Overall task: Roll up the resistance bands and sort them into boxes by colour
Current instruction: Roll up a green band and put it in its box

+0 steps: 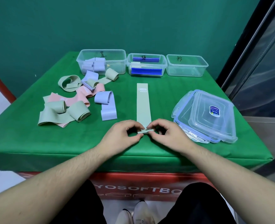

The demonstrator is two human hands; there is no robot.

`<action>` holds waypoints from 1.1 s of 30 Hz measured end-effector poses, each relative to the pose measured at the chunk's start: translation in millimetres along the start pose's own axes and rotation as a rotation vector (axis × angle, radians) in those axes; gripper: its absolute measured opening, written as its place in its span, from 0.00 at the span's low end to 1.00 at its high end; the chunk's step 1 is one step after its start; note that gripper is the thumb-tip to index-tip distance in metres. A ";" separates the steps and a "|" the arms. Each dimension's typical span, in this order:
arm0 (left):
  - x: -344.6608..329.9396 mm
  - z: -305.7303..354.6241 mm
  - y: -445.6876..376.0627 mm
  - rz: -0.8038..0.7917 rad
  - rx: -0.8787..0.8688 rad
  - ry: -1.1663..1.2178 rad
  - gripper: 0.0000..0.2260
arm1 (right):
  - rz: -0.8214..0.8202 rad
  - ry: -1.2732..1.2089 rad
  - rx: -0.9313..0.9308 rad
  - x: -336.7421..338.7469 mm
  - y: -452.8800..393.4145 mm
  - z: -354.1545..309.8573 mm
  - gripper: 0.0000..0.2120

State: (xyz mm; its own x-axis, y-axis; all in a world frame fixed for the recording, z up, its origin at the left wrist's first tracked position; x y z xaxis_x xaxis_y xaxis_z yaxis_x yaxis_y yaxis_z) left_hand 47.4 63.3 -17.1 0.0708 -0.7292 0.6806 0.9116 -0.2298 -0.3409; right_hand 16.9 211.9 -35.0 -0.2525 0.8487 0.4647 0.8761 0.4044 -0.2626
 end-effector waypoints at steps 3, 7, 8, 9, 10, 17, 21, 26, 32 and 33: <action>5.1 -2.1 1.0 0.059 0.002 0.019 0.08 | 0.011 -0.018 -0.019 0.5 0.4 3.0 0.06; 7.6 0.9 2.0 0.095 -0.013 -0.012 0.06 | 0.027 0.001 -0.019 2.5 0.0 -0.1 0.06; 8.0 1.0 2.1 0.105 -0.012 -0.030 0.05 | 0.030 0.012 -0.018 2.4 0.1 -0.7 0.06; 8.3 1.0 1.9 0.112 -0.010 -0.050 0.05 | 0.038 0.023 -0.014 2.6 0.1 -0.9 0.05; 7.7 0.5 1.6 0.115 -0.008 -0.072 0.04 | 0.052 0.034 -0.010 3.6 0.4 -1.1 0.05; 4.0 0.3 0.9 0.109 -0.029 -0.181 0.06 | 0.092 0.179 0.061 3.6 3.5 -6.7 0.06; -2.1 4.1 3.0 0.080 -0.067 -0.223 0.08 | 0.094 0.226 0.067 1.0 3.7 -5.5 0.06; -7.2 4.1 2.9 0.053 -0.095 -0.264 0.08 | 0.087 0.244 0.077 0.1 5.0 -6.2 0.07; -7.6 7.7 3.5 0.053 -0.137 -0.299 0.08 | 0.089 0.279 0.127 -0.9 7.6 -12.3 0.08; -7.0 7.3 4.2 0.049 -0.133 -0.293 0.08 | 0.094 0.287 0.140 -0.7 8.5 -13.8 0.08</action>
State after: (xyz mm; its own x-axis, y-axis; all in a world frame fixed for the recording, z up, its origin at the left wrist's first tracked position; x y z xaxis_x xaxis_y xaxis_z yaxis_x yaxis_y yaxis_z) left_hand 53.7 72.2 -18.6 0.2448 -0.5291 0.8125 0.8447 -0.2950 -0.4467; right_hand 30.3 210.1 -25.9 -0.0298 0.7617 0.6472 0.8202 0.3886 -0.4197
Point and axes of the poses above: each hand's wrist, its own y-axis away from the middle knuckle, its own x-axis out of the back of the hand, z = x × y, the point moved 10 cm from there along -y, towards the middle knuckle, and after that the axes turned 5 degrees about -y, right-handed, at the moved point
